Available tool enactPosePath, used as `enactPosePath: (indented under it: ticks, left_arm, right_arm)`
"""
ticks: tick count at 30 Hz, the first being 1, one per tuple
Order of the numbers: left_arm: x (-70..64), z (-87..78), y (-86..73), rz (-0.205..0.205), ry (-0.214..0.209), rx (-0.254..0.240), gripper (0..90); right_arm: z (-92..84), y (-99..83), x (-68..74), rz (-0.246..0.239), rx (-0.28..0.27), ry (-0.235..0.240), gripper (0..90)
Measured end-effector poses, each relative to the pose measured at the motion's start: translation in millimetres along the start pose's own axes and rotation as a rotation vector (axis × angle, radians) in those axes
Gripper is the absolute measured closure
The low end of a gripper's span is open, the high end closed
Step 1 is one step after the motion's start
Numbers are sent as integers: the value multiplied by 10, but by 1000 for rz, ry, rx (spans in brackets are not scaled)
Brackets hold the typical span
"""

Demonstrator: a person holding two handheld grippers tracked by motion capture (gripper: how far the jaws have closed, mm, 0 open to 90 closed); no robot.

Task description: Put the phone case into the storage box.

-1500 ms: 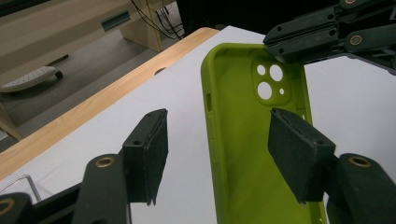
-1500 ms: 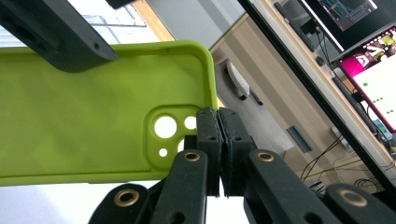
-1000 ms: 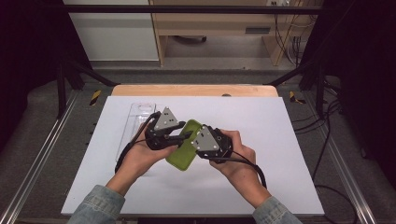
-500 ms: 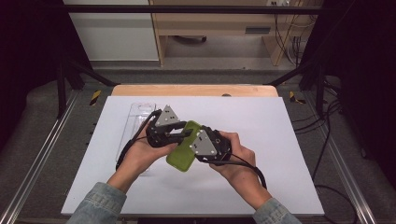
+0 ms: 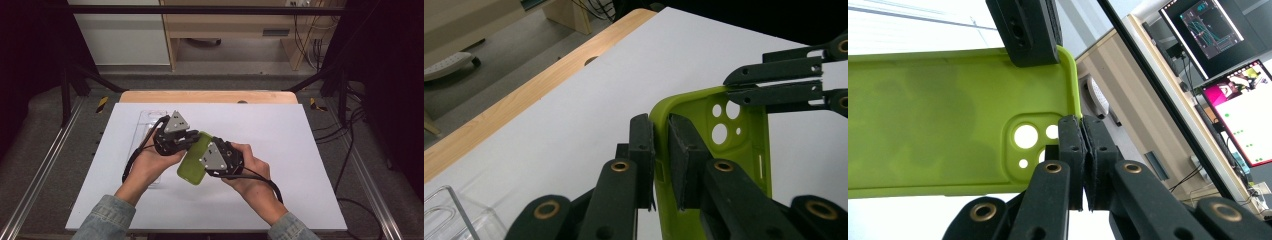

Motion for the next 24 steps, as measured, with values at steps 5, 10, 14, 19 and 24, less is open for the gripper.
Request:
enactPosePath:
  ticks: [5, 10, 14, 19, 24]
  left_arm:
    - [-6, 23, -25, -6, 28, -1, 826]
    - [-1, 24, -63, -29, 54, -11, 843]
    - [-17, 22, -75, -23, 88, -4, 857]
    - [-39, 33, -70, -16, 127, -10, 871]
    - [-43, 66, -79, 0, 157, -17, 875]
  right_arm:
    - [11, 9, 23, 4, 8, 2, 881]
    - [17, 34, 49, 4, 7, 6, 879]
    - [7, 81, 68, 1, 5, 10, 874]
    - [-13, 128, 24, 27, -17, 35, 733]
    - [-98, 151, -33, 107, -56, 74, 601]
Point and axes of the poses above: each handheld gripper's, and its own axes: z roughly forward along the jaws, y roughly out of its top, x roughly to its left, the point moved 1 cm from there along z, roughly forward along the jaws, and after that the axes turned 13 degrees about -y, right-handed, at the moved point
